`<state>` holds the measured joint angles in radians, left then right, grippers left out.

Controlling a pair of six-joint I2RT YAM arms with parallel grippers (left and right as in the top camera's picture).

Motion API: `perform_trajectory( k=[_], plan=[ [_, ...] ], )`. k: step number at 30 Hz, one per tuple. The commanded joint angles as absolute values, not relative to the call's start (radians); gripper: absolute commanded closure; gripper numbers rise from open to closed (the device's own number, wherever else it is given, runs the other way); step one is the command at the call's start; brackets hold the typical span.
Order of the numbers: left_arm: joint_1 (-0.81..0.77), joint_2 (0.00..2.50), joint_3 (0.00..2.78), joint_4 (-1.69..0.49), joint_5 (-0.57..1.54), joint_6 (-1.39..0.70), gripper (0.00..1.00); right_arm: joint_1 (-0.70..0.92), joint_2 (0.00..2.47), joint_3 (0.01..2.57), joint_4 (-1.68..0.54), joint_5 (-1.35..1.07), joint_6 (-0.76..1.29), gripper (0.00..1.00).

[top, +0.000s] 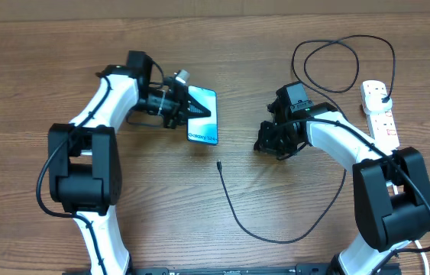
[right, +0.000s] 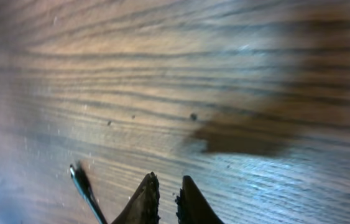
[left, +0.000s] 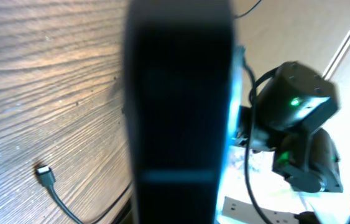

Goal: Plug charger to phone and switch on socket

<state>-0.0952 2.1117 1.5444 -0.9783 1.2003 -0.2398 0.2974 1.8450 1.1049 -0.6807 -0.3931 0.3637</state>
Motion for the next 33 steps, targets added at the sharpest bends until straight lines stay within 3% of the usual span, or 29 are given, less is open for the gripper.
perform_trajectory(
  k=[1, 8, 11, 17, 28, 33],
  plan=[
    [-0.071, 2.106, 1.54, -0.974, 1.286, -0.239, 0.96, 0.315, 1.846, 1.107, -0.7, -0.478, 0.247, 0.83],
    [-0.015, 2.106, 1.54, -0.885, 1.295, -0.24, 0.96, 0.374, 1.846, 1.13, -0.839, -0.415, 0.125, 0.55],
    [0.001, 2.106, 1.54, -0.886, 1.293, -0.239, 0.96, 0.426, 1.846, 1.13, -0.859, -0.371, 0.126, 0.51],
    [0.041, 2.106, 1.54, -0.875, 1.29, -0.239, 0.96, 0.585, 1.846, 1.129, -0.84, -0.313, 0.134, 0.51],
    [0.085, 2.106, 1.54, -0.863, 1.242, -0.267, 0.96, 0.798, 1.846, 1.105, -0.759, 0.059, 0.361, 0.5],
    [0.084, 2.106, 1.54, -0.863, 1.21, -0.266, 0.96, 0.801, 1.846, 1.076, -0.722, 0.068, 0.372, 0.6]
  ],
)
